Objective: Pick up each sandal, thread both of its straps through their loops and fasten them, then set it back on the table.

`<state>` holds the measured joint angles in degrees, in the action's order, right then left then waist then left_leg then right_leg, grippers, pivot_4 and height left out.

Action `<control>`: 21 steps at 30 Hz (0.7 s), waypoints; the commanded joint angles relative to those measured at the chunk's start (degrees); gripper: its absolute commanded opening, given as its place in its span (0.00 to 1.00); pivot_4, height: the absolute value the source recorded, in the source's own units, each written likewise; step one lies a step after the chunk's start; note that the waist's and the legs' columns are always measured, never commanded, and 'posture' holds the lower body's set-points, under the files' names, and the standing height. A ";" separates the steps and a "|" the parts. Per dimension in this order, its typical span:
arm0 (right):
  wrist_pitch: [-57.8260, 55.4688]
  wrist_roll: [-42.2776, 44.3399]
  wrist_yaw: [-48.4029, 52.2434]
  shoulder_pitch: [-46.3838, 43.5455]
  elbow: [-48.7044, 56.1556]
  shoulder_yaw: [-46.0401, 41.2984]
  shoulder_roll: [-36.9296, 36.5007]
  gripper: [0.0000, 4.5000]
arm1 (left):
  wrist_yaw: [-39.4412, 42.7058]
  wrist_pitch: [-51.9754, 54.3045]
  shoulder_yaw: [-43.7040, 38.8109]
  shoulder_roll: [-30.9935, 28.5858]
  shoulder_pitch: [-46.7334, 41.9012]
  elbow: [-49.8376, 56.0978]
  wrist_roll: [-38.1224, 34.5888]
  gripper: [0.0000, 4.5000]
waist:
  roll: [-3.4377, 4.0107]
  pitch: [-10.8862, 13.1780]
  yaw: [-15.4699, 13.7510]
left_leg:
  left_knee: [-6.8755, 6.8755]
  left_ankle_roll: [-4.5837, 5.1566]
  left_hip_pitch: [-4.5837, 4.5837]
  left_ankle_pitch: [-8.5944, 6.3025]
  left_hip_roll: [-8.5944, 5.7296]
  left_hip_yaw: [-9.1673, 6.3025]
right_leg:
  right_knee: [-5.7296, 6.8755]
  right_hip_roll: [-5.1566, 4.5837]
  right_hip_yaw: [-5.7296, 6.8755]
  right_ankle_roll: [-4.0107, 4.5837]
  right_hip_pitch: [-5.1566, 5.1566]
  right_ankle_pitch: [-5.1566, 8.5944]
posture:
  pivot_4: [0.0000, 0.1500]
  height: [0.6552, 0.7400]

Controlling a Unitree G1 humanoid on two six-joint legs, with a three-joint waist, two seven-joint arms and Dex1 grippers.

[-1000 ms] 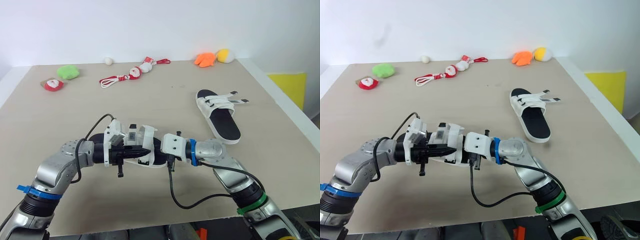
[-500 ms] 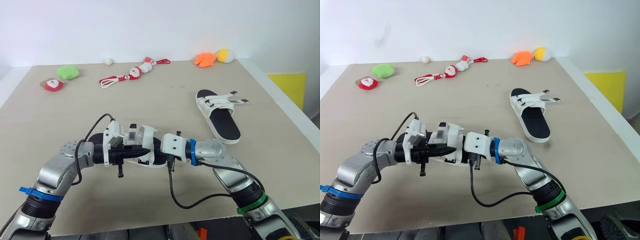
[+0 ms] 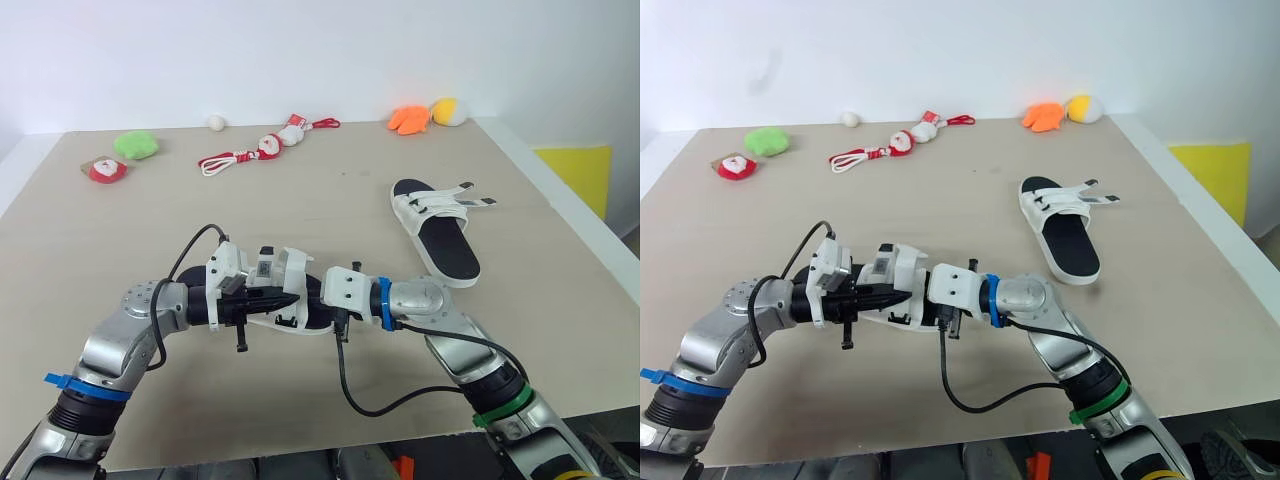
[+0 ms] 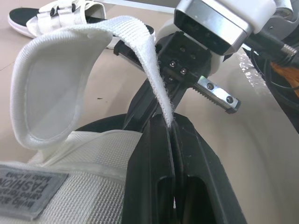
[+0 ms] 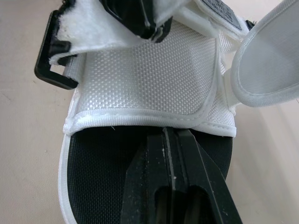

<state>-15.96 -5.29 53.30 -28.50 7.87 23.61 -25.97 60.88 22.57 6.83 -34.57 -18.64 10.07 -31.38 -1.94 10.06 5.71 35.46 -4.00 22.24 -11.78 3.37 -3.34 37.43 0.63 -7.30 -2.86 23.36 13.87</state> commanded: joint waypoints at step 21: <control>-0.27 -0.42 0.72 0.39 -2.20 1.51 -0.05 0.00 | 0.37 -5.06 1.63 -0.33 -0.27 -5.54 8.29 0.01 | 0.04 -0.05 -0.02 | 0.01 0.07 -0.04 0.04 -0.01 0.00 | 0.00 0.00 -0.03 -0.03 -0.04 -0.03 | 1.00 1.00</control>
<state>-15.60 -5.29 53.42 -28.86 7.15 23.68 -25.92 61.68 17.02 7.97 -33.85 -19.76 7.32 -26.03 -1.90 10.01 5.69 35.47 -3.94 22.19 -11.74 3.35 -3.34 37.43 0.63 -7.33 -2.89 23.31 13.85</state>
